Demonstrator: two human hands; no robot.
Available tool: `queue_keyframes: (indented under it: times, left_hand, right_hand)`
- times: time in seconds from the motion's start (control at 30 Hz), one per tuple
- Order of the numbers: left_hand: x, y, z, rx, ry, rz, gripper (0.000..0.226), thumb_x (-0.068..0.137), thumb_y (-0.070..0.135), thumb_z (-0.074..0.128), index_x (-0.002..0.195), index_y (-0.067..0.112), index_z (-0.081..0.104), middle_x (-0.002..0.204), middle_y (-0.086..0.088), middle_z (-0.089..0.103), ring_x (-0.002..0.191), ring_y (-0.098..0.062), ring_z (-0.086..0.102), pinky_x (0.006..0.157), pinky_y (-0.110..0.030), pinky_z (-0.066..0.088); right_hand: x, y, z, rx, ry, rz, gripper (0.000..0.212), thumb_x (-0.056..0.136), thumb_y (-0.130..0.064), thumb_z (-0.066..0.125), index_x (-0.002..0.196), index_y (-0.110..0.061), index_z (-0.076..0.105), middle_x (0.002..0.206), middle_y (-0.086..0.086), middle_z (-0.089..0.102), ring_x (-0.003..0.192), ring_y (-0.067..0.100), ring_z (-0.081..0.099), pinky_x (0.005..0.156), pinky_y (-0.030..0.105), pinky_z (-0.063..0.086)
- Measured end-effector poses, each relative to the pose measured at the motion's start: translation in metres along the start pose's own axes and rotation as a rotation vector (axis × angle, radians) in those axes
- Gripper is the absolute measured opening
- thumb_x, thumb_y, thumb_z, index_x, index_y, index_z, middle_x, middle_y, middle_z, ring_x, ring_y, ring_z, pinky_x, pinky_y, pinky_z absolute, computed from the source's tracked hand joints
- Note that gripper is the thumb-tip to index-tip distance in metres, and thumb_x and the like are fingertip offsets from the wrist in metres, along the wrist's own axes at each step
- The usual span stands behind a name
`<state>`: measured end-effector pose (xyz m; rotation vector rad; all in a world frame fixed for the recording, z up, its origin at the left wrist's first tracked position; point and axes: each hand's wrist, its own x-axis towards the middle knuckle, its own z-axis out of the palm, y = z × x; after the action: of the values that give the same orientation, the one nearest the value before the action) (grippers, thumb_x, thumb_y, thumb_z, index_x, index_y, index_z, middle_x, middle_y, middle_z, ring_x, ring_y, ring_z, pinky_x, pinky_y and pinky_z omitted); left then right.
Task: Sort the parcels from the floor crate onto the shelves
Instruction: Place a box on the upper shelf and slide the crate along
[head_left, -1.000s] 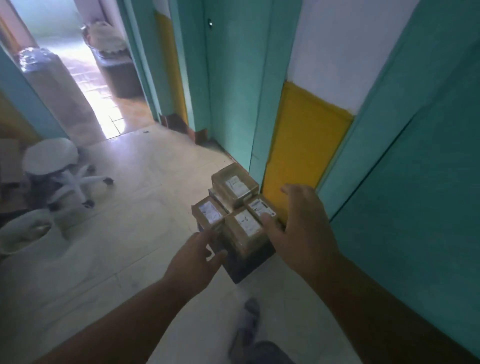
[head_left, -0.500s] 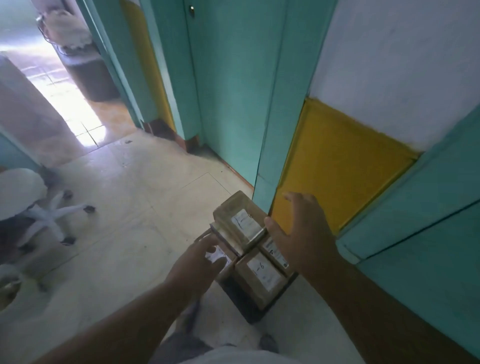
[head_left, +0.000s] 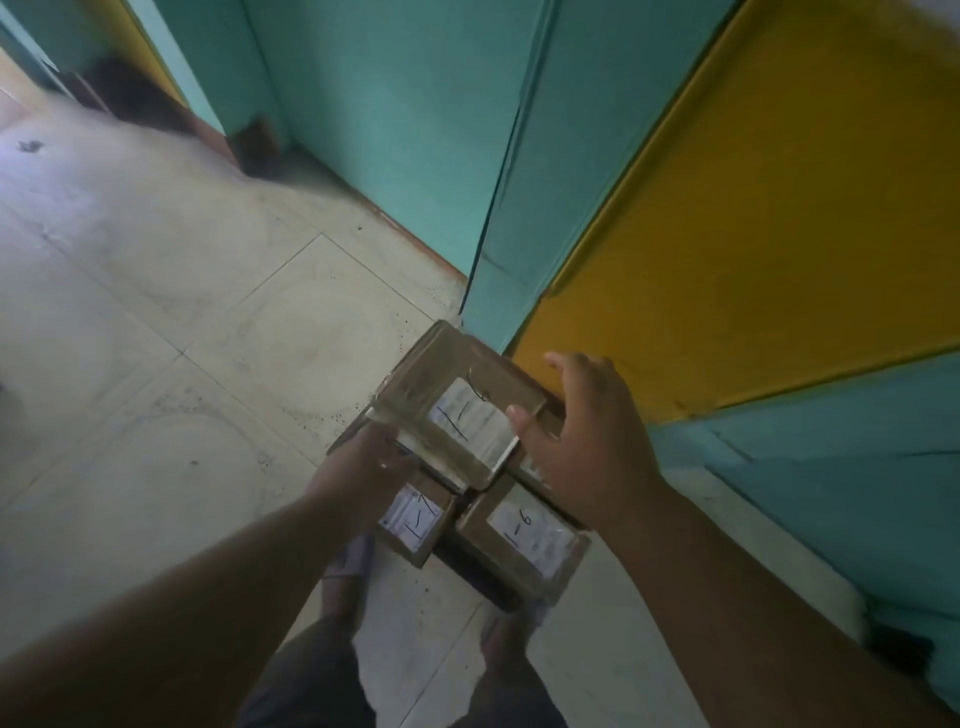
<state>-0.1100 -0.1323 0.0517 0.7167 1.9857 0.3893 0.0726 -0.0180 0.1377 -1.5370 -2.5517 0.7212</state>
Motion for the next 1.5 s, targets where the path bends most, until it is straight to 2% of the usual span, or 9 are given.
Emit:
queue_keyframes:
  times: [0.17, 0.23, 0.4, 0.63, 0.83, 1.03, 1.2, 1.33, 1.5]
  left_hand:
    - [0.083, -0.028, 0.043, -0.412, 0.046, -0.274, 0.058, 0.080, 0.057, 0.068, 0.124, 0.020, 0.054, 0.102, -0.005, 0.070, 0.083, -0.023, 0.072, 0.077, -0.051, 0.062]
    - [0.109, -0.035, 0.052, -0.631, 0.044, -0.406, 0.077, 0.070, 0.072, 0.066, 0.124, 0.017, 0.056, 0.101, -0.012, 0.071, 0.085, -0.029, 0.073, 0.071, -0.046, 0.062]
    - [0.133, -0.023, 0.067, -0.991, 0.000, -0.482, 0.039, 0.093, 0.043, 0.060, 0.113, 0.010, 0.061, 0.105, -0.016, 0.072, 0.087, -0.031, 0.074, 0.060, -0.034, 0.060]
    - [0.079, 0.008, 0.045, -1.037, 0.119, -0.423, 0.035, 0.098, 0.041, 0.052, 0.111, 0.009, 0.059, 0.097, -0.014, 0.073, 0.072, -0.025, 0.076, 0.057, -0.032, 0.058]
    - [-0.030, 0.061, -0.015, -1.189, 0.101, -0.186, 0.040, 0.090, 0.040, 0.062, 0.121, 0.015, 0.059, 0.106, -0.016, 0.072, 0.096, -0.034, 0.072, 0.085, -0.050, 0.058]
    - [-0.125, 0.127, -0.092, -1.010, -0.100, 0.167, 0.053, 0.072, 0.036, 0.072, 0.121, 0.018, 0.061, 0.108, -0.011, 0.073, 0.103, -0.035, 0.067, 0.094, -0.058, 0.051]
    - [-0.181, 0.182, -0.126, -0.663, -0.217, 0.538, 0.021, 0.092, 0.029, 0.068, 0.110, 0.020, 0.064, 0.101, -0.007, 0.074, 0.098, -0.032, 0.070, 0.085, -0.060, 0.056]
    - [-0.252, 0.223, -0.119, -0.310, -0.461, 0.903, 0.049, 0.085, 0.013, 0.075, 0.117, 0.044, 0.056, 0.108, 0.012, 0.074, 0.100, -0.010, 0.070, 0.088, -0.045, 0.056]
    - [-0.360, 0.260, -0.066, -0.159, -0.645, 1.191, 0.066, 0.086, 0.007, 0.073, 0.130, 0.047, 0.046, 0.111, 0.026, 0.070, 0.107, -0.002, 0.067, 0.082, -0.030, 0.058]
  right_hand:
    - [0.071, 0.057, 0.081, -0.065, -0.137, 0.053, 0.064, 0.093, -0.046, 0.063, 0.146, -0.019, 0.038, 0.141, 0.007, 0.047, 0.124, 0.021, 0.045, 0.092, 0.031, 0.045]
    - [0.092, 0.077, 0.109, -0.085, -0.213, 0.099, 0.070, 0.093, -0.047, 0.062, 0.150, -0.019, 0.033, 0.146, 0.009, 0.043, 0.129, 0.025, 0.043, 0.099, 0.038, 0.047]
    - [0.127, 0.111, 0.161, 0.074, -0.434, 0.282, 0.068, 0.090, -0.053, 0.062, 0.147, -0.021, 0.041, 0.149, 0.006, 0.048, 0.132, 0.028, 0.049, 0.102, 0.049, 0.049]
    - [0.102, 0.086, 0.124, 0.176, -0.324, 0.258, 0.054, 0.088, -0.049, 0.068, 0.130, -0.018, 0.056, 0.128, 0.003, 0.065, 0.116, 0.026, 0.062, 0.092, 0.046, 0.056]
    - [0.035, 0.011, -0.028, 0.141, -0.076, 0.091, 0.037, 0.087, -0.052, 0.066, 0.111, -0.026, 0.054, 0.103, -0.005, 0.063, 0.091, 0.017, 0.061, 0.075, 0.041, 0.056]
    - [-0.052, -0.062, -0.153, 0.230, 0.065, 0.232, 0.043, 0.082, -0.058, 0.069, 0.100, -0.028, 0.045, 0.097, -0.011, 0.058, 0.082, 0.000, 0.055, 0.063, 0.025, 0.048]
    - [-0.124, -0.099, -0.201, 0.361, 0.469, 0.393, 0.085, 0.066, -0.080, 0.065, 0.136, -0.041, 0.036, 0.117, -0.005, 0.059, 0.096, 0.014, 0.065, 0.080, 0.041, 0.058]
    - [-0.201, -0.111, -0.255, 0.429, 0.740, 0.526, 0.063, 0.073, -0.067, 0.070, 0.124, -0.036, 0.048, 0.114, -0.006, 0.063, 0.099, 0.016, 0.065, 0.088, 0.036, 0.052]
    - [-0.337, -0.107, -0.308, 0.380, 1.002, 0.647, 0.043, 0.081, -0.054, 0.073, 0.105, -0.029, 0.048, 0.099, -0.014, 0.060, 0.090, 0.014, 0.062, 0.080, 0.035, 0.051]
